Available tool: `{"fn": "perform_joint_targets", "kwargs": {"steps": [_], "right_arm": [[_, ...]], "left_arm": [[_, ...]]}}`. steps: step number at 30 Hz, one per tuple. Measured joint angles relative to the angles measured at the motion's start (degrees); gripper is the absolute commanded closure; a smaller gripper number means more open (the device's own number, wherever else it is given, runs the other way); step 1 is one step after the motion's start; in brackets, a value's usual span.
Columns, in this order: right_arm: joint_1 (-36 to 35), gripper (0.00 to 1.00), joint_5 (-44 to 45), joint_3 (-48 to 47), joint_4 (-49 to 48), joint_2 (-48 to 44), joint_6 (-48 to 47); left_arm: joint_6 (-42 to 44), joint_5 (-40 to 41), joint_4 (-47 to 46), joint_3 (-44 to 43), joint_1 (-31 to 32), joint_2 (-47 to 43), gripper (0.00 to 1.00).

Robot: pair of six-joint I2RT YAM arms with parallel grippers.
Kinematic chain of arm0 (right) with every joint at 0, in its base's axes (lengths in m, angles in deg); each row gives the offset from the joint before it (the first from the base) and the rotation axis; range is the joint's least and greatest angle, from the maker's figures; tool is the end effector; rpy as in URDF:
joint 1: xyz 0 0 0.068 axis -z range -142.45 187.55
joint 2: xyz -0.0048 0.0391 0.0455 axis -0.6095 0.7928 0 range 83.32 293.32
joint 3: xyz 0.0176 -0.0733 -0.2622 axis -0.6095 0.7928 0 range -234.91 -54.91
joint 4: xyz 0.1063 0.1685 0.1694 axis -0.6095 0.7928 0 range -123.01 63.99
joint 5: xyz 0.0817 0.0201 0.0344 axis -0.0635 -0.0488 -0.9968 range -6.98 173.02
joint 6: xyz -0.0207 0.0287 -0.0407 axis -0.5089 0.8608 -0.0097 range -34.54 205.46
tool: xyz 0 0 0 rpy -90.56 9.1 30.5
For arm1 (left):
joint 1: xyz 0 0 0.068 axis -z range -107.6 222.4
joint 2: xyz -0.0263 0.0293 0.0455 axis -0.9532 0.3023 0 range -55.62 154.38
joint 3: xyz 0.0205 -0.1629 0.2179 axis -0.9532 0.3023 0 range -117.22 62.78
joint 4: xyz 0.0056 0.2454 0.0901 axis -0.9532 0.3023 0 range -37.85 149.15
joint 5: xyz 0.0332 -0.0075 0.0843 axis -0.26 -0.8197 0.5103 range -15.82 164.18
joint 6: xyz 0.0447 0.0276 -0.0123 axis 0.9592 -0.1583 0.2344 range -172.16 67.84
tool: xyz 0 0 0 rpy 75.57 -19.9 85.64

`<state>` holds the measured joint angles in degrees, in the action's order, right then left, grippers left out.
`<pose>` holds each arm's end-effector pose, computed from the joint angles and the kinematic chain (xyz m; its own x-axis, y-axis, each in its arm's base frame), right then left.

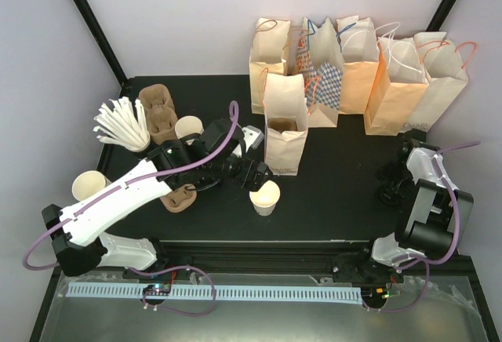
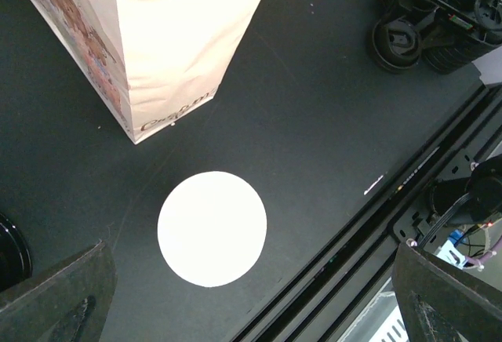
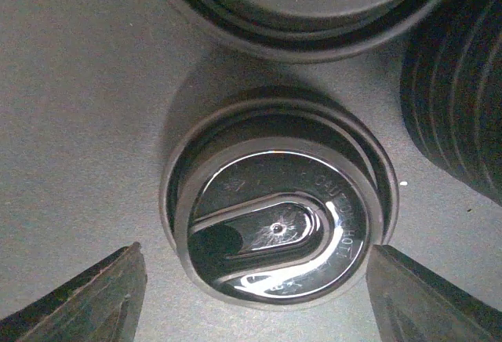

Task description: Pack the takeout coffee

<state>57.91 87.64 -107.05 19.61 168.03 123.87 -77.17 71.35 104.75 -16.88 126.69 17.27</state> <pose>0.2275 -0.0875 0.1859 -0.5127 0.8508 -0.1157 0.8571 0.5150 -0.0108 0.1474 -0.2079 0.3758 -0.7308 0.2931 -0.6165 0.5762 0.7491 -0.3268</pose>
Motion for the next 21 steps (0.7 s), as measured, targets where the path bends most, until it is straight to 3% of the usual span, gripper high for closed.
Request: {"fn": "perform_joint_targets", "kwargs": {"steps": [5, 10, 14, 21], "right_arm": [[0.0, 0.05, 0.15, -2.1, 0.85, 0.98, -0.26], [0.0, 0.01, 0.42, -2.73, 1.2, 4.68, -0.79], [0.0, 0.02, 0.83, -2.73, 1.64, 5.79, -0.85], [0.0, 0.2, 0.83, -2.73, 1.51, 5.97, -1.16]], "left_arm": [[0.24, -0.24, -0.11, -0.04, -0.44, 1.53, 0.01], [0.52, -0.44, -0.17, -0.04, -0.92, 2.21, 0.01], [0.59, -0.5, -0.17, -0.04, -1.05, 2.23, 0.01], [0.66, -1.31, -0.17, -0.04, -1.18, 2.25, 0.01]]}}
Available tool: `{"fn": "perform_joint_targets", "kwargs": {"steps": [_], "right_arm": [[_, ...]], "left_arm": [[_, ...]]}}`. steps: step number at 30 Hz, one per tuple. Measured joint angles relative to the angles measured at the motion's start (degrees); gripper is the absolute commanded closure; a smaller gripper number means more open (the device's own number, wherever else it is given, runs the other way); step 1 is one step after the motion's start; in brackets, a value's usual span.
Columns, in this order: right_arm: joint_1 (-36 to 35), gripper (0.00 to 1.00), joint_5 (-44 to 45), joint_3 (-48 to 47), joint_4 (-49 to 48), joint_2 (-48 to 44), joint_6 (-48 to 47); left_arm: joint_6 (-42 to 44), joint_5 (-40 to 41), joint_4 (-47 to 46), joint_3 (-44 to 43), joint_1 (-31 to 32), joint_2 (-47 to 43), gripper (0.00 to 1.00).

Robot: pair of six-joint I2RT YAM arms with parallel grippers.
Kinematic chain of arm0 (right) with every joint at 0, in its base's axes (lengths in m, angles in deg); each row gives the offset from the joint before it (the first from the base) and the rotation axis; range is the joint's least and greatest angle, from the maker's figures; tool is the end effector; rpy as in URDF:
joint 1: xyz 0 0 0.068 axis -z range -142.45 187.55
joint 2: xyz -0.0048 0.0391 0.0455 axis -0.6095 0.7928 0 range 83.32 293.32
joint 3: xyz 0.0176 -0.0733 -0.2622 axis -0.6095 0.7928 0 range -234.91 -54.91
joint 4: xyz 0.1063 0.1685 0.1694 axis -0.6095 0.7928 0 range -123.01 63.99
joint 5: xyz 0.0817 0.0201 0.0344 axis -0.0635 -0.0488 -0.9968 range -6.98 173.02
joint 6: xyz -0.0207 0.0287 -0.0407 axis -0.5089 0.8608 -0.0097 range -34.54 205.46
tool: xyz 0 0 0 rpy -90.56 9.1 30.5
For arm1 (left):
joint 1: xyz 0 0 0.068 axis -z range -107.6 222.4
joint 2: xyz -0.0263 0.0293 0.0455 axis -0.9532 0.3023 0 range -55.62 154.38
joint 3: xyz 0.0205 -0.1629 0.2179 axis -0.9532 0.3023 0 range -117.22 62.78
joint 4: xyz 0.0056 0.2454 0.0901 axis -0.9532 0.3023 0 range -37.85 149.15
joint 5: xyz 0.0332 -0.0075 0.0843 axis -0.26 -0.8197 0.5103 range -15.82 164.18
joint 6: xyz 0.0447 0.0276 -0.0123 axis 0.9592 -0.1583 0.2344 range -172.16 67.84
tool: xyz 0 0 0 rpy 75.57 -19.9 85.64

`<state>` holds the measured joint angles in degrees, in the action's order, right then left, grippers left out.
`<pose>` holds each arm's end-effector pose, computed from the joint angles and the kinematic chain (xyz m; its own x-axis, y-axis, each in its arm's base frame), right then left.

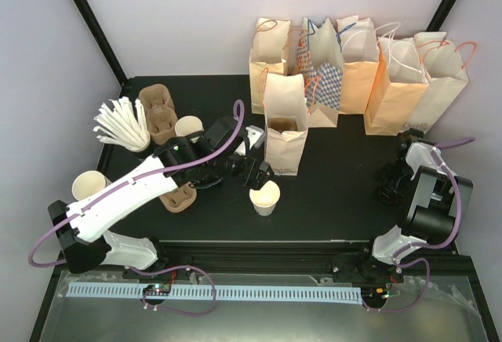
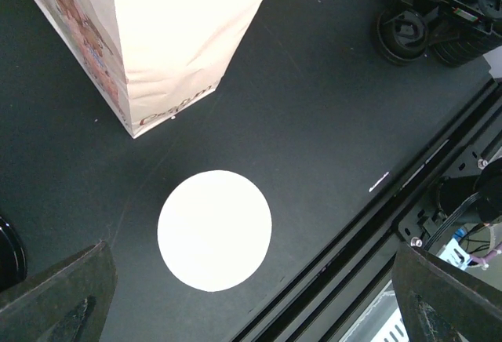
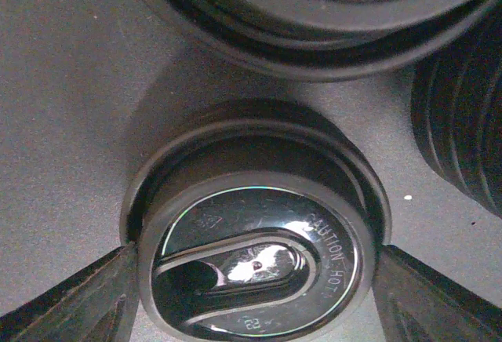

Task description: Pack the takeout coffee

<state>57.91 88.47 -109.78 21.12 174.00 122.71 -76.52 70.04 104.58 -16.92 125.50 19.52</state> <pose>0.2399 -0.0926 0.1733 -0.5366 0.8418 -0.0584 0.8432 0.5323 -0.0750 0.1573 -0.2135 0.3668 -0.7467 0.3092 -0.5890 0.5694 0.7548 -0.3256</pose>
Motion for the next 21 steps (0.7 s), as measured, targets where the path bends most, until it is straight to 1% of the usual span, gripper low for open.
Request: {"fn": "perform_joint_targets", "kwargs": {"steps": [2, 4, 12, 21], "right_arm": [[0.0, 0.23, 0.04, 0.0, 0.0, 0.13, -0.04], [0.0, 0.23, 0.02, 0.0, 0.02, 0.13, -0.09], [0.0, 0.23, -0.02, -0.11, 0.7, -0.11, 0.07], [0.0, 0.24, -0.5, -2.16, 4.66, -5.95, 0.11]], "left_arm": [[0.0, -0.22, 0.0, 0.0, -0.13, 0.0, 0.01], [0.02, -0.26, 0.02, 0.0, -0.17, 0.04, 0.01], [0.02, -0.7, 0.07, -0.09, -0.31, 1.27, 0.01], [0.0, -1.27, 0.09, -0.09, -0.55, 1.42, 0.01]]}}
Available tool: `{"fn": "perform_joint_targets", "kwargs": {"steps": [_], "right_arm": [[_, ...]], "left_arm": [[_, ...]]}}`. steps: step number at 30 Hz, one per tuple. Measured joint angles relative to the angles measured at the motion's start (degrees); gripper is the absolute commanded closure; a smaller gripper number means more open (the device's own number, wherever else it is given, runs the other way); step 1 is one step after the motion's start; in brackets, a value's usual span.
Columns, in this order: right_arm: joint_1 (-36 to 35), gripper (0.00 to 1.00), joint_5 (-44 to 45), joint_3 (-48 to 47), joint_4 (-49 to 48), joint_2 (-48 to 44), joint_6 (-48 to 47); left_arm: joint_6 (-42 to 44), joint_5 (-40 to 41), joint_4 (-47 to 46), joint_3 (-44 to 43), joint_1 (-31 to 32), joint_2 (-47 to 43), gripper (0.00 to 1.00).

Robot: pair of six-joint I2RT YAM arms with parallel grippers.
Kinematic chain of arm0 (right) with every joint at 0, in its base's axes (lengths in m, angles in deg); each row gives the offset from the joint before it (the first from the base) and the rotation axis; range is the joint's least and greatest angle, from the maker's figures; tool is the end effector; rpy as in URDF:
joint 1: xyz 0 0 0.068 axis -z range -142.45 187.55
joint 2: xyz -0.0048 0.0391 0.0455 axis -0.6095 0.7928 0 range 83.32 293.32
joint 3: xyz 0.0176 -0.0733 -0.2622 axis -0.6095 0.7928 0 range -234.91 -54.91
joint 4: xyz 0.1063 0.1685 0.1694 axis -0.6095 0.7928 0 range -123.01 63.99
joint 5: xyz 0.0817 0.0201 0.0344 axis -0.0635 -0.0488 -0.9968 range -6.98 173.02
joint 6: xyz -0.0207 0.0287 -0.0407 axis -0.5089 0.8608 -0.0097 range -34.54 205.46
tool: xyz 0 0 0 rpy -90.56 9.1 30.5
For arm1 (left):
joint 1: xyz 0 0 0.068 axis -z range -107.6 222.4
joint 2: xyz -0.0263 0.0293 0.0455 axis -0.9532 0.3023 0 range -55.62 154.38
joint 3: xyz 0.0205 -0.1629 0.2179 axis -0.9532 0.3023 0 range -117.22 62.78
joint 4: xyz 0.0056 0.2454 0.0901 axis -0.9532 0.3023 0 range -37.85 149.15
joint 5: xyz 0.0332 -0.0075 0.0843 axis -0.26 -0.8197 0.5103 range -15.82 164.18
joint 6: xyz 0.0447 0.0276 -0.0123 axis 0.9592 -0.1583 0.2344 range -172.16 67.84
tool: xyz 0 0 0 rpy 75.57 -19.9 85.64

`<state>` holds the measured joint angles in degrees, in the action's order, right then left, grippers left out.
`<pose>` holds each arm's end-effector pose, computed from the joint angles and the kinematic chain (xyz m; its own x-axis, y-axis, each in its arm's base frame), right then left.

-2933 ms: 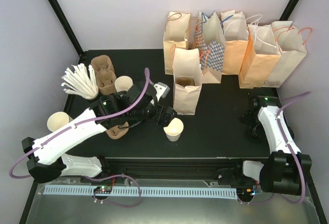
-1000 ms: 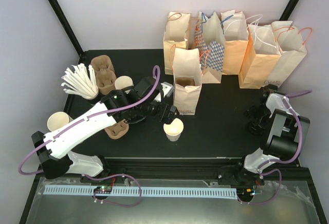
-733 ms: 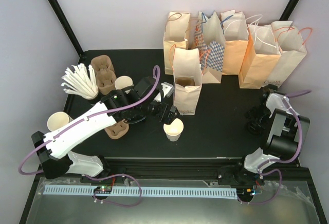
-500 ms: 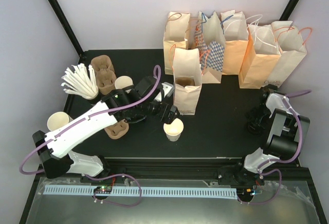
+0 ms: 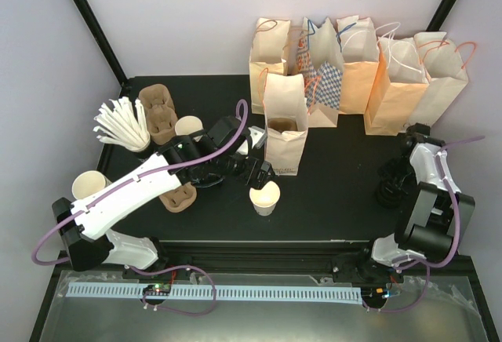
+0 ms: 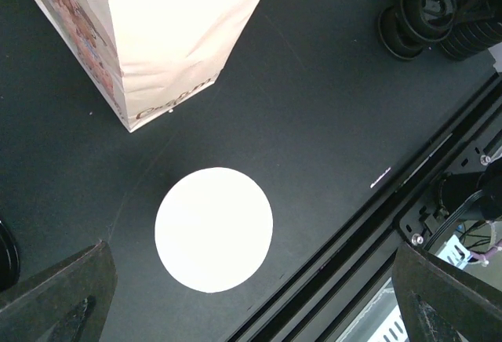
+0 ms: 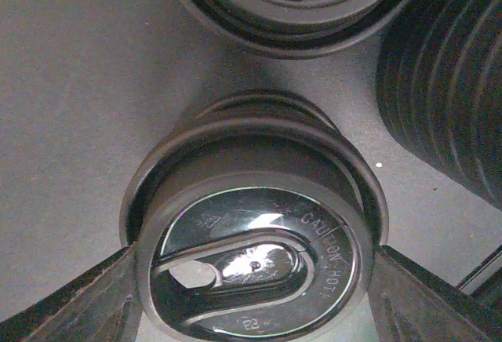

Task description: Pack the takeout coffee

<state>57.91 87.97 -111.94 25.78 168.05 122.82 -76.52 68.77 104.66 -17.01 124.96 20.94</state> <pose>0.2308 -0.0889 0.2063 -0.5304 0.8417 -0.1010 0.8473 0.5302 -0.0313 0.1623 -0.2173 0.3611 -0.7612 0.3187 -0.5648 0.5641 0.7550 -0.3343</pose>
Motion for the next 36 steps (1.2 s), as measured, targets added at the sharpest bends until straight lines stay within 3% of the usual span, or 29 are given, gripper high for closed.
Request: {"fn": "perform_joint_targets", "kwargs": {"steps": [8, 19, 29, 36], "right_arm": [[-3.19, 0.24, -3.41, -1.68, 2.34, -6.99, -0.83], [-30.56, 0.3, -9.05, -3.1, 2.12, -19.34, -1.49], [-51.08, 0.27, -14.14, 0.11, -2.32, -24.24, 0.39], [-67.3, 0.26, -11.8, 0.31, -6.27, -23.32, 2.62]], "left_arm": [[-0.04, -0.28, 0.07, 0.0, 0.0, 0.07, 0.01], [-1.53, 0.22, -0.2, 0.79, -2.56, -0.55, 0.01], [-6.43, 0.68, -4.55, 15.02, -10.73, -12.07, 0.01], [-10.78, -0.61, -7.96, 21.53, -13.07, -14.82, 0.01]]}}
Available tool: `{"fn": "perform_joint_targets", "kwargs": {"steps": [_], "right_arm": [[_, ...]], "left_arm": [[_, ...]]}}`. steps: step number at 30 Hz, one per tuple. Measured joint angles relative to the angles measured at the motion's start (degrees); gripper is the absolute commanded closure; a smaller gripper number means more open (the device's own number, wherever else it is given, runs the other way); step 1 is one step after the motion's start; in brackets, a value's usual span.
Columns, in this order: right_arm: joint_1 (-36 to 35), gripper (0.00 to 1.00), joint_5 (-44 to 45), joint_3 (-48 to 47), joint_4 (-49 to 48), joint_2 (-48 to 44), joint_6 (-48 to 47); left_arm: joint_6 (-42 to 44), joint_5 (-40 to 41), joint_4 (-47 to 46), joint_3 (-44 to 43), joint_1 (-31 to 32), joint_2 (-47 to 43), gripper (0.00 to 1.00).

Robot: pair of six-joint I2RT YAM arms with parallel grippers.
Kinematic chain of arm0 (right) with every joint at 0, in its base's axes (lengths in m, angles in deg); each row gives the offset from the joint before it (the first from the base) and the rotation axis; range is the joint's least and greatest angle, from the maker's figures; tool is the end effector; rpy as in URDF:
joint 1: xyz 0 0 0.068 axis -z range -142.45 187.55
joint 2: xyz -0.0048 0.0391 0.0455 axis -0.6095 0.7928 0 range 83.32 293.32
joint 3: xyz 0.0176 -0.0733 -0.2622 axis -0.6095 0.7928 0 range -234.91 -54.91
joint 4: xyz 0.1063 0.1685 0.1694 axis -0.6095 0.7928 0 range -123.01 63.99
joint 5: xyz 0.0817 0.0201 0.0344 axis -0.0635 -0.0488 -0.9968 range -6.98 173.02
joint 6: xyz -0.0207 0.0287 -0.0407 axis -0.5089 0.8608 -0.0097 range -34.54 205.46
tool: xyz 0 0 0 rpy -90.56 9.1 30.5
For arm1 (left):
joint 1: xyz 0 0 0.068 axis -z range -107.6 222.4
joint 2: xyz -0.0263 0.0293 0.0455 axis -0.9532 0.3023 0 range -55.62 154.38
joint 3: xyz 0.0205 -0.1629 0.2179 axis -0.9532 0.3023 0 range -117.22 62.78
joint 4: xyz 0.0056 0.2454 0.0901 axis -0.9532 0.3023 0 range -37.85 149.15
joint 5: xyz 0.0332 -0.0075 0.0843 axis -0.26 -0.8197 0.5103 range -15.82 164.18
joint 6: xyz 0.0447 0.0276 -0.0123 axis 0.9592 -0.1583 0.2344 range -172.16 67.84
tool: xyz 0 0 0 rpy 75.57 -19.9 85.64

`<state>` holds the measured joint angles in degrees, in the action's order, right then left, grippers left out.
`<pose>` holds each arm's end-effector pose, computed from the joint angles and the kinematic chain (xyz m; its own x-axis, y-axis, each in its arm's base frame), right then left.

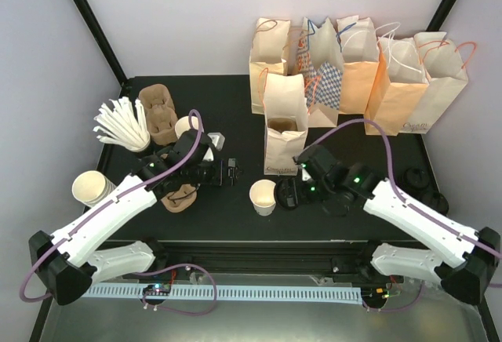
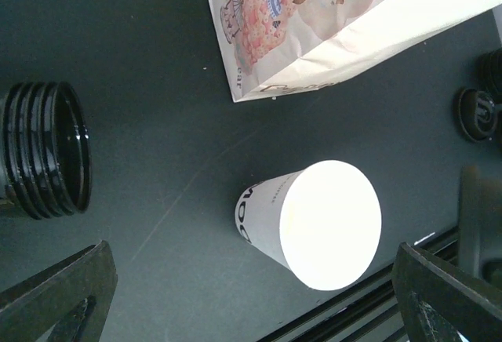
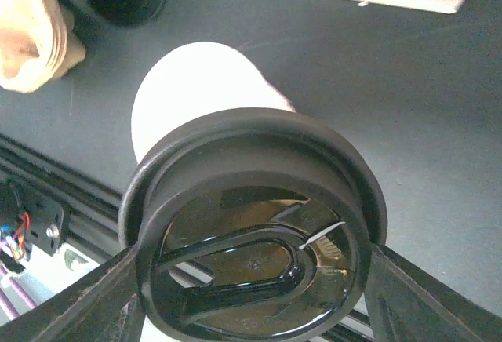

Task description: Pack the takeout coffee

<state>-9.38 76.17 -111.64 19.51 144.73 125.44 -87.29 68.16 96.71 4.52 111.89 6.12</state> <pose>0.1349 0.1506 0.2932 -0.9342 -0.0652 -0.3508 -0.2208 0.8779 0.4249 0.1647 -0.1404 0.3098 -0.8644 -0.0293 -0.5019 0.2313 0.8632 -0.4487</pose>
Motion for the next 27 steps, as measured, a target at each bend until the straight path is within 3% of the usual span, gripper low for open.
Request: {"fn": "perform_joint_targets", "kwargs": {"steps": [9, 18, 27], "right_arm": [[-10.93, 0.24, 7.87, -8.28, 0.17, 11.56, -2.25], [-11.54, 0.23, 11.32, -17.11, 0.85, 21.97, -7.91], [-11.54, 0.22, 13.0, -19.12, 5.18, 25.57, -10.23]], "left_arm": [[-3.98, -6.43, -5.22, 4.39, -2.25, -0.02, 0.01], [-9.44, -15.37, -11.72, 11.3, -6.67, 0.35, 0.02], [-11.63, -22.12, -15.93, 11.58, -7.56, 5.09, 0.1]]}}
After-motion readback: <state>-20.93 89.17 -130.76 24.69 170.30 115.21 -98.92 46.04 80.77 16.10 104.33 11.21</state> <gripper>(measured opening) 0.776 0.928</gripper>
